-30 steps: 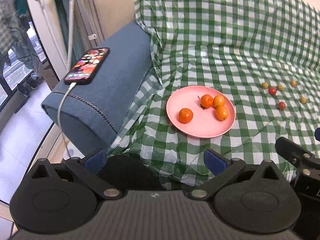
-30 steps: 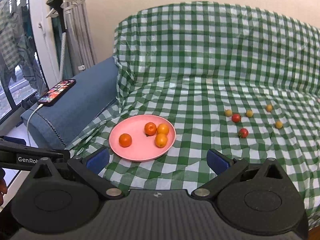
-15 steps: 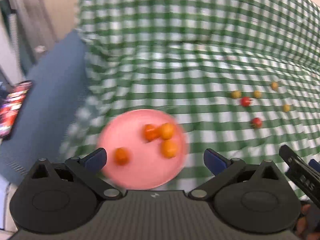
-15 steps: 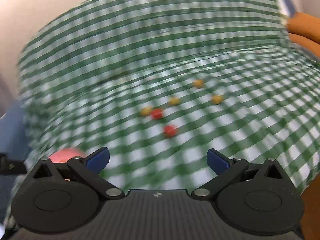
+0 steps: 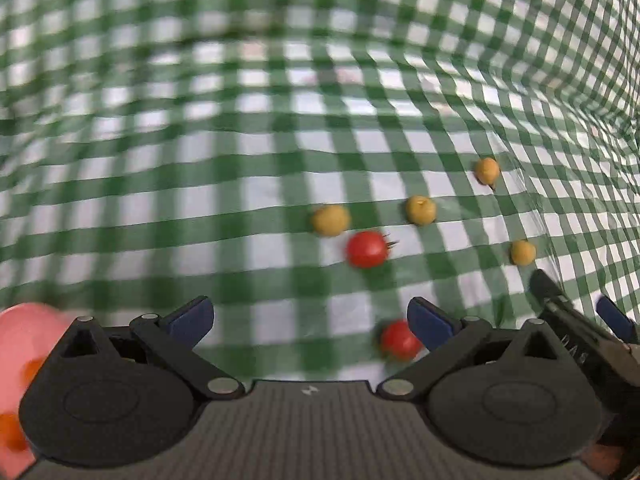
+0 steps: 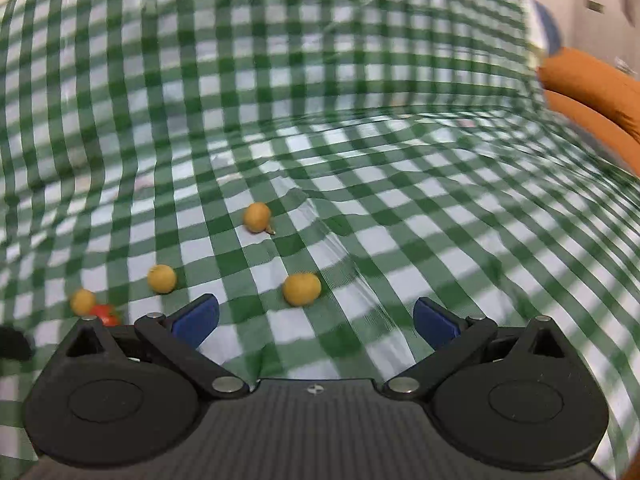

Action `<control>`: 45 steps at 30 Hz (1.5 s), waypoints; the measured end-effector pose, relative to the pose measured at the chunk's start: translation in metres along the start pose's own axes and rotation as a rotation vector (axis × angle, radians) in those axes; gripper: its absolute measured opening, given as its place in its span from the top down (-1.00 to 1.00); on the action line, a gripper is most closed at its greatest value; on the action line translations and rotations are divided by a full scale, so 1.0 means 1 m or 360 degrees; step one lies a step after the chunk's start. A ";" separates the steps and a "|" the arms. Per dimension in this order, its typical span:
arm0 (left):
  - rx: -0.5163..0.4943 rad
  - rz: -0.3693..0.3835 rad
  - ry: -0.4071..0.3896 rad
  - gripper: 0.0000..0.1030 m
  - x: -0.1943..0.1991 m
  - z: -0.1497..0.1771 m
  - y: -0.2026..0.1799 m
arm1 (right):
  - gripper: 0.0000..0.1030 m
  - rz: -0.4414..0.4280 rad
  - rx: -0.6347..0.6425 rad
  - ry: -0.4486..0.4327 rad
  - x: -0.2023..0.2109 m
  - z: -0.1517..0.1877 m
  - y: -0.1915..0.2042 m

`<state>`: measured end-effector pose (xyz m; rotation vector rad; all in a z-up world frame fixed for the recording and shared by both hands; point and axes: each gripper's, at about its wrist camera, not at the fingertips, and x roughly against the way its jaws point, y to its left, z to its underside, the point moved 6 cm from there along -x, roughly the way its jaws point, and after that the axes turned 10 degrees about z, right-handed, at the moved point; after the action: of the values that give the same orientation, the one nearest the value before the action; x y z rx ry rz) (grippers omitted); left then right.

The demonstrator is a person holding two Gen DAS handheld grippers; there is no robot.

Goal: Organize fruits
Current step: 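Grasp a yellow pear with the right tool while the left tool grasps a red tomato, then carry the held pear and tomato over the pink plate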

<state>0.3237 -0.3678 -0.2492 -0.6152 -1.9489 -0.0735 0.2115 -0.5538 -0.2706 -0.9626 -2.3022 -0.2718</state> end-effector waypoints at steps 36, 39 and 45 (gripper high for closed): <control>0.0223 -0.0162 0.0046 0.29 -0.025 0.009 0.033 | 0.40 -0.0094 0.0181 -0.0077 -0.025 0.012 0.015; 0.0203 -0.0149 0.0031 0.29 -0.003 0.021 0.034 | 0.40 -0.0109 0.0209 -0.0066 -0.005 0.020 0.015; 0.0192 -0.0078 -0.0010 0.29 0.049 0.044 0.049 | 0.40 -0.0135 0.0287 -0.0109 0.045 0.033 0.020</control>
<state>0.2931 -0.2930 -0.2376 -0.4890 -1.9590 0.0157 0.1857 -0.5002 -0.2701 -0.7962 -2.3865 -0.0653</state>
